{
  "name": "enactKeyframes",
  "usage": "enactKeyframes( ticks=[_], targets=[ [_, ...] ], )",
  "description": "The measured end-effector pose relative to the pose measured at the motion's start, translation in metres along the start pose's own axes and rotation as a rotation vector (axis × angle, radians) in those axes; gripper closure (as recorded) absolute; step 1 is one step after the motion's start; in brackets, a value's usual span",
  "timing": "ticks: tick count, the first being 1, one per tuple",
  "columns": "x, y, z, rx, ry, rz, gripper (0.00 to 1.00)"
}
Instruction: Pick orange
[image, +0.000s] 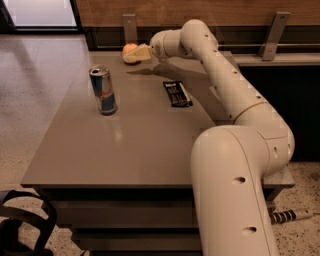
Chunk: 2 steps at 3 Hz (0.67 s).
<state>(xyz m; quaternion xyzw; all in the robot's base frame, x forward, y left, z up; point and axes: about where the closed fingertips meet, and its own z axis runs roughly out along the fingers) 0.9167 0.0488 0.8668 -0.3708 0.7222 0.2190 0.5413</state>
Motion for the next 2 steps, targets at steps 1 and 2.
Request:
enactKeyframes(
  ticks=[1, 2],
  targets=[
    [-0.004, -0.0053, 0.0057, 0.001, -0.013, 0.002, 0.0],
    [-0.0013, -0.0046, 0.0082, 0.024, 0.022, -0.013, 0.0]
  ],
)
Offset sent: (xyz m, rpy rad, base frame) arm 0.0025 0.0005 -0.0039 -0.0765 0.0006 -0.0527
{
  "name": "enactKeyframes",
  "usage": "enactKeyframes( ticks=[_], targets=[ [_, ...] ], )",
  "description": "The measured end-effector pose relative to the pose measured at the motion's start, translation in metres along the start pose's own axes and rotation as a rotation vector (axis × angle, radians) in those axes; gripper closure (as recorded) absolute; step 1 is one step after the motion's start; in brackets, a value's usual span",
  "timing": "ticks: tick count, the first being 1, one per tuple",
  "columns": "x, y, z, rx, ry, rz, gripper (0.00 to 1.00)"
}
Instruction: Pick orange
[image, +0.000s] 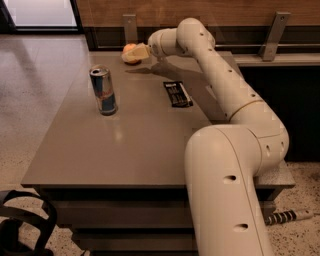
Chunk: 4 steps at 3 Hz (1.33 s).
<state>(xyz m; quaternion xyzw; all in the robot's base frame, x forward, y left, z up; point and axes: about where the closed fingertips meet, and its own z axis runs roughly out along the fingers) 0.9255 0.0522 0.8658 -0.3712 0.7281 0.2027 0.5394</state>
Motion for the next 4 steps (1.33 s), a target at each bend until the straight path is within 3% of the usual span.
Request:
enactKeyframes(
  ticks=[1, 2, 3, 4],
  targets=[
    [0.006, 0.004, 0.009, 0.055, 0.076, -0.035, 0.0],
    [0.016, 0.008, 0.018, 0.078, 0.132, -0.052, 0.0],
    [0.024, 0.016, 0.026, 0.058, 0.156, -0.052, 0.0],
    [0.026, 0.025, 0.032, 0.018, 0.144, -0.05, 0.16]
  ],
)
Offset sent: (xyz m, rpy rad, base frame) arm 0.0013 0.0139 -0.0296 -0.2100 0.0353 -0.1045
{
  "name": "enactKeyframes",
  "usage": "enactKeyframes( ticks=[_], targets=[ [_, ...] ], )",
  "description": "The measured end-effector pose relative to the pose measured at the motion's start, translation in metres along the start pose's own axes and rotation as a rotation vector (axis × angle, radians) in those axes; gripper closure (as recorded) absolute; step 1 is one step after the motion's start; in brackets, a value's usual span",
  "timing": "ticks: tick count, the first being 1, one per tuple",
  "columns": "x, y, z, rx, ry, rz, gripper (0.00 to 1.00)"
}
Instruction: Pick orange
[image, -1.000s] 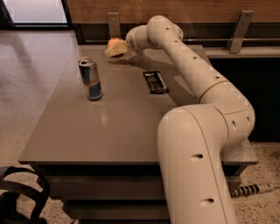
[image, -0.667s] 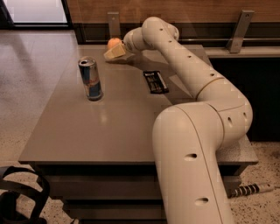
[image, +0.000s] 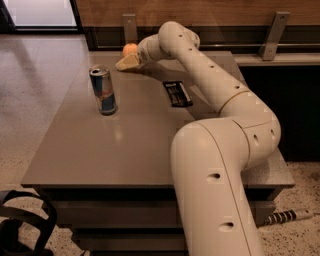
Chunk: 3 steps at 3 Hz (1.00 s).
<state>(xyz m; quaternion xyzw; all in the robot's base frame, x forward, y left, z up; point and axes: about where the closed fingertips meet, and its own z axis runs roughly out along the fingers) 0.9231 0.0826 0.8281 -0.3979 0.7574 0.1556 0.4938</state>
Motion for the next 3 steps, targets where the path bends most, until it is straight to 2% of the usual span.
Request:
enactKeyframes(
  ticks=[1, 2, 3],
  targets=[
    [-0.0045, 0.0072, 0.0042, -0.036, -0.026, -0.006, 0.39],
    [-0.004, 0.0094, 0.007, -0.041, -0.026, -0.007, 0.63],
    [-0.0027, 0.0128, 0.0109, -0.047, -0.024, -0.006, 0.94]
  ],
)
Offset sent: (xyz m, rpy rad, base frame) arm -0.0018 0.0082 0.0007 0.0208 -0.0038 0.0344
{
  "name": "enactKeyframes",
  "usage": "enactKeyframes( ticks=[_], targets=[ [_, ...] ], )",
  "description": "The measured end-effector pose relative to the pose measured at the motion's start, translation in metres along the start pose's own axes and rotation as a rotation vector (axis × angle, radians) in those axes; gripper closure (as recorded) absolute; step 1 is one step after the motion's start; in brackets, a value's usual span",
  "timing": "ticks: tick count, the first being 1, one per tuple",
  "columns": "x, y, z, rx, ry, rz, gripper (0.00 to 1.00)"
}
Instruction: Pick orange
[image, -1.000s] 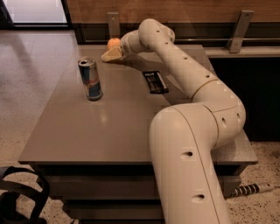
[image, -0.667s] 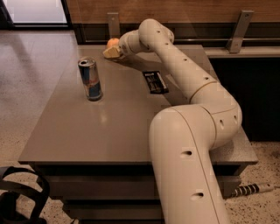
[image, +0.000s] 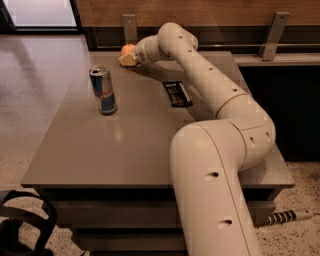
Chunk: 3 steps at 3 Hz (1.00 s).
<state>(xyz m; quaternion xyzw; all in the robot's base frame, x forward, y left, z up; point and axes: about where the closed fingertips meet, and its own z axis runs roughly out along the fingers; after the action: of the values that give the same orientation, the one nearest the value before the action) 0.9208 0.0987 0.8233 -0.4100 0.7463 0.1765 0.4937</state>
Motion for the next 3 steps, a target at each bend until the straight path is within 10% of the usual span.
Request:
enactKeyframes(
  ticks=[3],
  targets=[
    [-0.0016, 0.0012, 0.0006, -0.003, 0.001, 0.0, 1.0]
  ],
)
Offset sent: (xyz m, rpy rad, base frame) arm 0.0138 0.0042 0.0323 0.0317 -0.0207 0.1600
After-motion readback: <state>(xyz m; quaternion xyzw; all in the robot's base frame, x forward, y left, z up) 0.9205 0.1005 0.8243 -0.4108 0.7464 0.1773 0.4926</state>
